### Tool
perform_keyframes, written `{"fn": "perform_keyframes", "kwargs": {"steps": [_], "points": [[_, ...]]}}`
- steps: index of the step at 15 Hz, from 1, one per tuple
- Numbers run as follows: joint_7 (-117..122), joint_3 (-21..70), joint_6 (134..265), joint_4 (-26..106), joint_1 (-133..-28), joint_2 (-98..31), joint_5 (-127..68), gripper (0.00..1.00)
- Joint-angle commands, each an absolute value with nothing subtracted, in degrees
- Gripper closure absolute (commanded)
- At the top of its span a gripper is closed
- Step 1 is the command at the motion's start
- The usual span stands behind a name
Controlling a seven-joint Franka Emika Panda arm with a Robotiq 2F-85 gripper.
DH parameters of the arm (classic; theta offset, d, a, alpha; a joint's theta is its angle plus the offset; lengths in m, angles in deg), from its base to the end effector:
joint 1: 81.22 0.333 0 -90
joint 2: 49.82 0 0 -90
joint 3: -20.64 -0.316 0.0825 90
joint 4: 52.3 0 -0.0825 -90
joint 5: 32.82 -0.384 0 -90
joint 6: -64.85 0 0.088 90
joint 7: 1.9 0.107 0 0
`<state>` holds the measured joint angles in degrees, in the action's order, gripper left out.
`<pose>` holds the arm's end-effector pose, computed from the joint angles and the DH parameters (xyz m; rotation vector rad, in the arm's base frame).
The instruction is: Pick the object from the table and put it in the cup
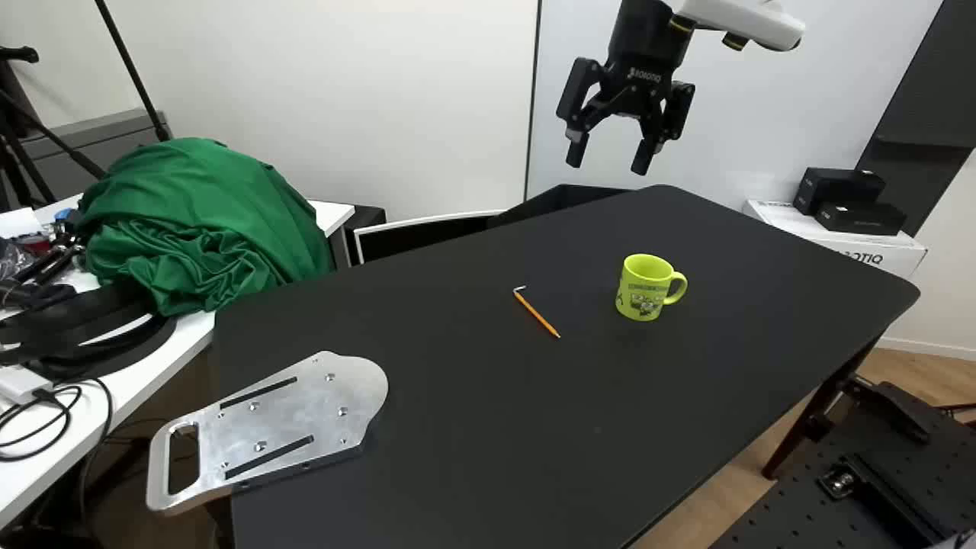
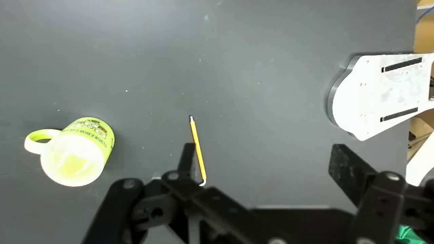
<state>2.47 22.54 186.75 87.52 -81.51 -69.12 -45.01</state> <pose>0.4372 -0.0076 0.4306 -2.9299 0.3286 -0.0286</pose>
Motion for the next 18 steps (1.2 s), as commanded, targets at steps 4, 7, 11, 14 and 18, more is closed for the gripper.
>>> {"fn": "perform_keyframes", "kwargs": {"steps": [4, 7, 11, 14, 18], "points": [[2.42, 22.37, 186.64, 87.43, -81.71, -69.11, -45.05, 0.00], [2.42, 22.37, 186.64, 87.43, -81.71, -69.11, -45.05, 0.00], [0.88, 22.44, 190.05, 86.82, -82.27, -67.36, -43.09, 0.00], [-0.27, 22.55, 196.24, 85.31, -83.14, -64.09, -39.37, 0.00], [-0.08, 23.08, 203.35, 79.98, -83.95, -55.64, -36.76, 0.00]]}}
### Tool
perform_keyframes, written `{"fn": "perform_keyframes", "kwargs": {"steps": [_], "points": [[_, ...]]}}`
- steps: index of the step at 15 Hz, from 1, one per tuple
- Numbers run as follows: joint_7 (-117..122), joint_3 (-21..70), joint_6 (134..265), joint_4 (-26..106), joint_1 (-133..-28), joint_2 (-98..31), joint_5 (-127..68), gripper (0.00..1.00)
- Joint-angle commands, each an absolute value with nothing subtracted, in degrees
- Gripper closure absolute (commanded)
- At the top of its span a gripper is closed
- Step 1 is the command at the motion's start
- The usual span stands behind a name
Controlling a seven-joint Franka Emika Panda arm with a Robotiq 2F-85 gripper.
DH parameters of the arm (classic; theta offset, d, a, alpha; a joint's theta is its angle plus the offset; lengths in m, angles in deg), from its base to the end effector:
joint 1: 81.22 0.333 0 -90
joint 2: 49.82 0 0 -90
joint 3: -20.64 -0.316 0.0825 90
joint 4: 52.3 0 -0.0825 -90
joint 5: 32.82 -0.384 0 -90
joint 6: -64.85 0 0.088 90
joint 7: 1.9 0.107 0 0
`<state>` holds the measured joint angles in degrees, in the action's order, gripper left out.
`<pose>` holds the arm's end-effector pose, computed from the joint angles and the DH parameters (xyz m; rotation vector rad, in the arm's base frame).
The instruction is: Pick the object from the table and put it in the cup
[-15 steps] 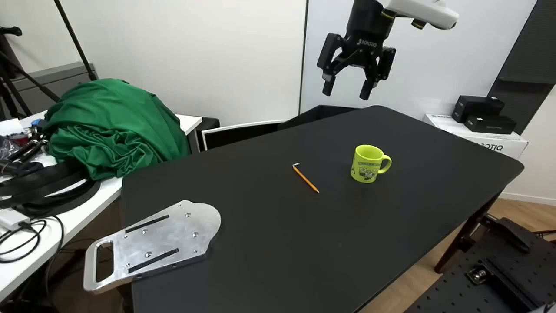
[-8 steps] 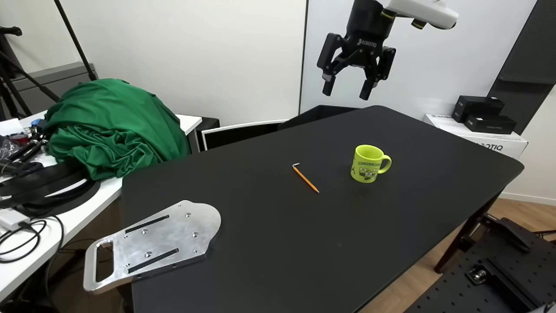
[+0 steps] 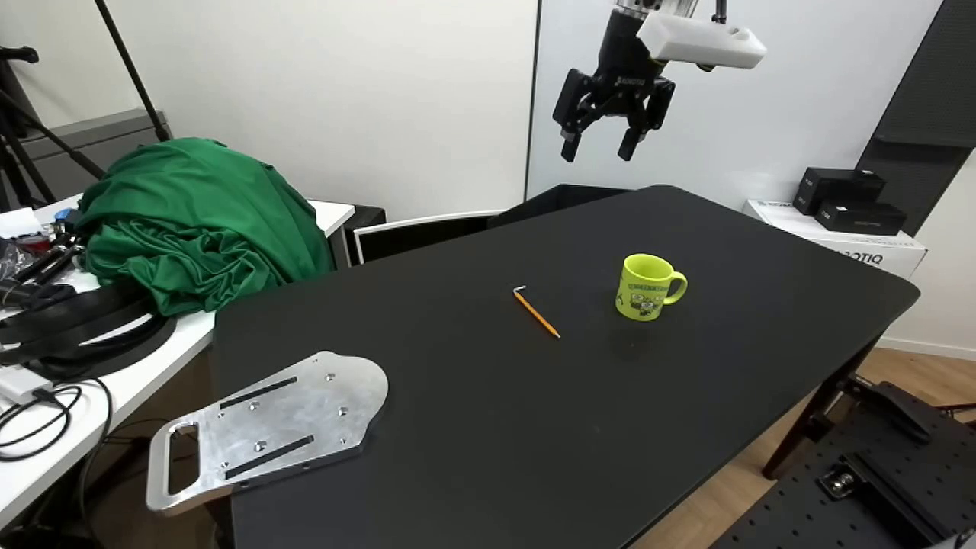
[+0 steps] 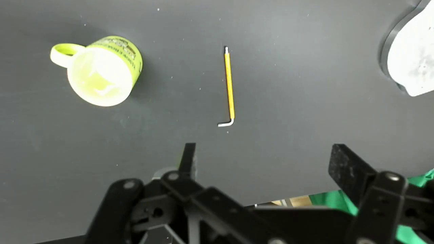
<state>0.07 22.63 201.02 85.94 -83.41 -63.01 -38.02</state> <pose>0.4758 -0.0340 0.4185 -3.0433 0.2541 -0.2988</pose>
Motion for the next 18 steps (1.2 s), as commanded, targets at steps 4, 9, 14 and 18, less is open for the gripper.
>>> {"fn": "perform_keyframes", "kwargs": {"steps": [4, 9, 14, 18], "points": [[0.98, 23.17, 206.67, 72.42, -84.37, -44.40, -35.15, 0.00], [2.28, 22.96, 207.05, 62.62, -82.82, -31.25, -32.21, 0.00], [3.86, 22.26, 206.91, 56.78, -79.66, -22.47, -32.34, 0.00], [13.15, 23.89, 206.75, 54.12, -76.52, -17.54, -33.27, 0.00]]}}
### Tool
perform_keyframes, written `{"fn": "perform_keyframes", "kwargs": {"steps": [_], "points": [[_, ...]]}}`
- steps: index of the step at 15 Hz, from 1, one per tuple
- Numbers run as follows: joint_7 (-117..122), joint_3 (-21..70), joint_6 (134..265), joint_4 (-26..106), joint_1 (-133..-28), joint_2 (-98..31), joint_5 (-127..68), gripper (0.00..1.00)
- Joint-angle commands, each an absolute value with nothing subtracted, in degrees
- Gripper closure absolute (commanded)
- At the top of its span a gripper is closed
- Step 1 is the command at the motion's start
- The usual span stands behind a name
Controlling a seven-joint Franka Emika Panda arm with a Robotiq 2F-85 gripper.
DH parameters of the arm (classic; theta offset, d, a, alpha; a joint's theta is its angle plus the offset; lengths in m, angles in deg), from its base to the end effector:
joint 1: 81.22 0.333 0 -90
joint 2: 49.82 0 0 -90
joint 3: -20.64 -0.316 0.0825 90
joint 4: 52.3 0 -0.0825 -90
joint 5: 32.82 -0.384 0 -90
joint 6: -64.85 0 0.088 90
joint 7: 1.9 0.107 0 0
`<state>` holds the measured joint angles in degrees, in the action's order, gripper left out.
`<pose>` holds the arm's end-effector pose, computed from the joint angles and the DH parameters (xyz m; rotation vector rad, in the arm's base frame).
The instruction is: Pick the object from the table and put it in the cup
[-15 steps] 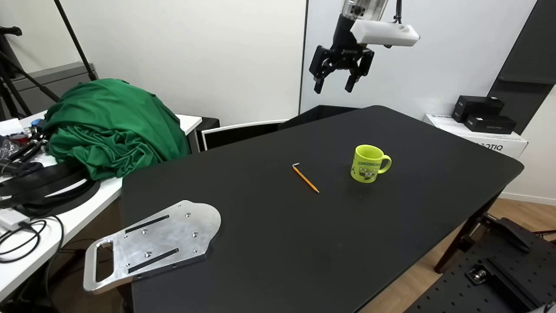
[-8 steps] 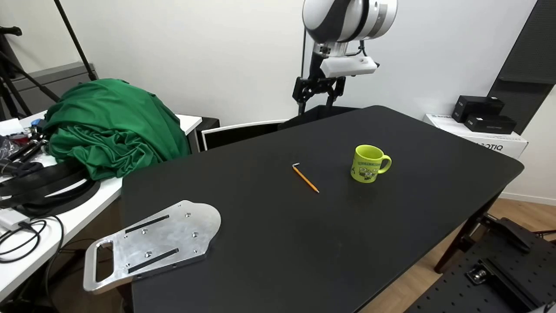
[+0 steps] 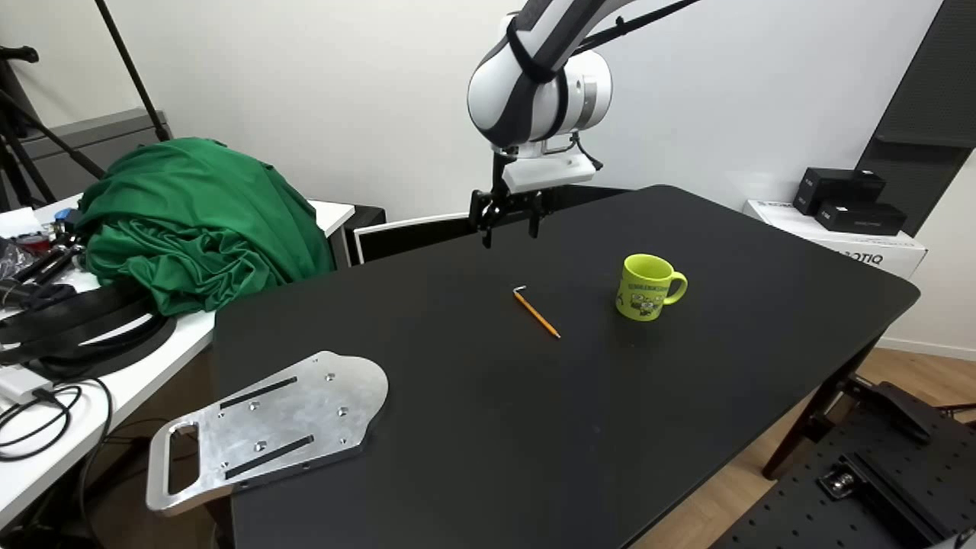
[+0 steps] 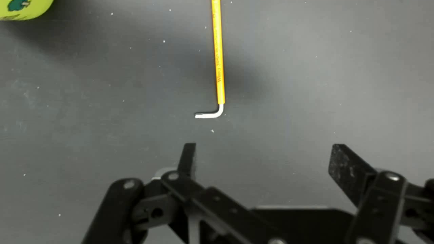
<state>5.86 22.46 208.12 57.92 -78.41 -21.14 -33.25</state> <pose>0.6344 0.0119 0.2357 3.1292 -0.1872 0.1209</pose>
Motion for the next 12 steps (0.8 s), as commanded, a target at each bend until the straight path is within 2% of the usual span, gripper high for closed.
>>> {"fn": "perform_keyframes", "kwargs": {"steps": [1, 6, 12], "points": [[15.30, 24.19, 206.66, 53.63, -76.13, -16.66, -33.75, 0.00], [23.95, 25.59, 201.10, 51.02, -75.51, -13.47, -36.33, 0.00], [21.66, 25.45, 197.94, 52.26, -76.61, -13.62, -36.24, 0.00]]}}
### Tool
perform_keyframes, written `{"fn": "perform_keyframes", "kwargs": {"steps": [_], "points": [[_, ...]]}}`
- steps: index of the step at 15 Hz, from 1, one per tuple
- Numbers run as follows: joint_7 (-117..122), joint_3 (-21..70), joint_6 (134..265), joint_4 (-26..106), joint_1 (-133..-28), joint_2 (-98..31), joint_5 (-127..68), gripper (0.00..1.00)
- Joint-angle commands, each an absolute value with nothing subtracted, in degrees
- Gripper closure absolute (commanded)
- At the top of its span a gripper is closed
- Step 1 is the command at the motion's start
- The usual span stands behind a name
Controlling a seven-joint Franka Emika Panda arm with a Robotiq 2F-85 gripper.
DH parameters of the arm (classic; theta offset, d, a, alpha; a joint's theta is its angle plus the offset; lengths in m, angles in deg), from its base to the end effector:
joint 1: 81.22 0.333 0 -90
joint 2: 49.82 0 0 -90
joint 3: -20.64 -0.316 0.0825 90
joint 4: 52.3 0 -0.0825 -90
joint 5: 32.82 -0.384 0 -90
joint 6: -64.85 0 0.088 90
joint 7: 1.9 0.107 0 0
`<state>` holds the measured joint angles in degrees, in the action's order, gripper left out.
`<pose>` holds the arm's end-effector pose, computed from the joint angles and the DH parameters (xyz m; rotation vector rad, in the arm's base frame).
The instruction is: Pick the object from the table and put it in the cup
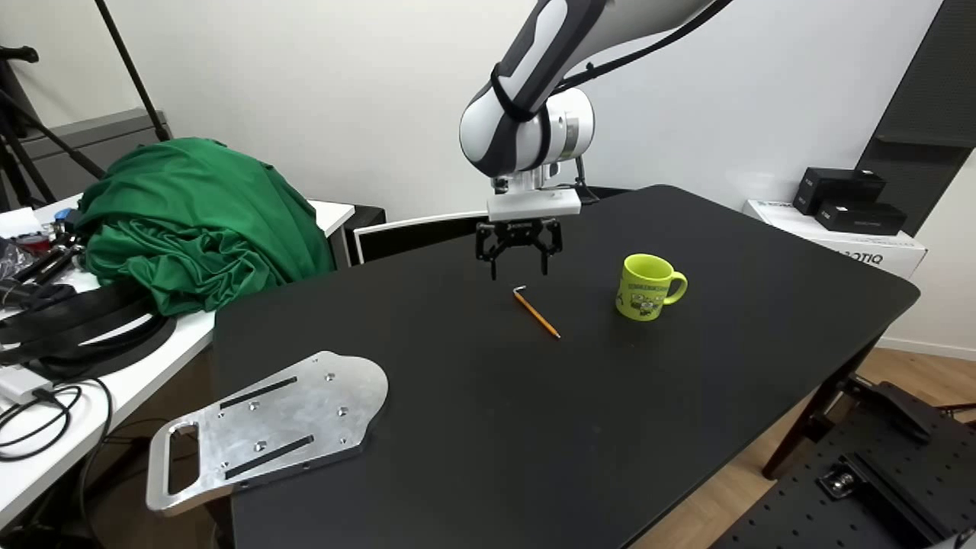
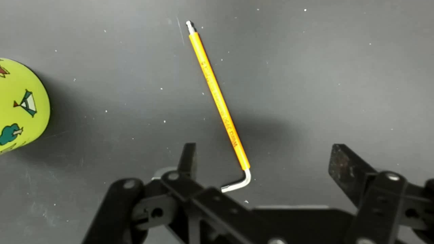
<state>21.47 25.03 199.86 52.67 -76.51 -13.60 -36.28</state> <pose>0.6344 0.0067 0.1768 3.0372 -0.6711 -0.1587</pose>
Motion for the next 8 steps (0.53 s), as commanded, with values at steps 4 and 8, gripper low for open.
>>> {"fn": "perform_keyframes", "kwargs": {"steps": [4, 8], "points": [[18.40, 25.34, 198.57, 52.66, -77.78, -13.35, -35.92, 0.00], [11.90, 24.84, 199.50, 51.89, -79.50, -12.04, -35.26, 0.00]]}}
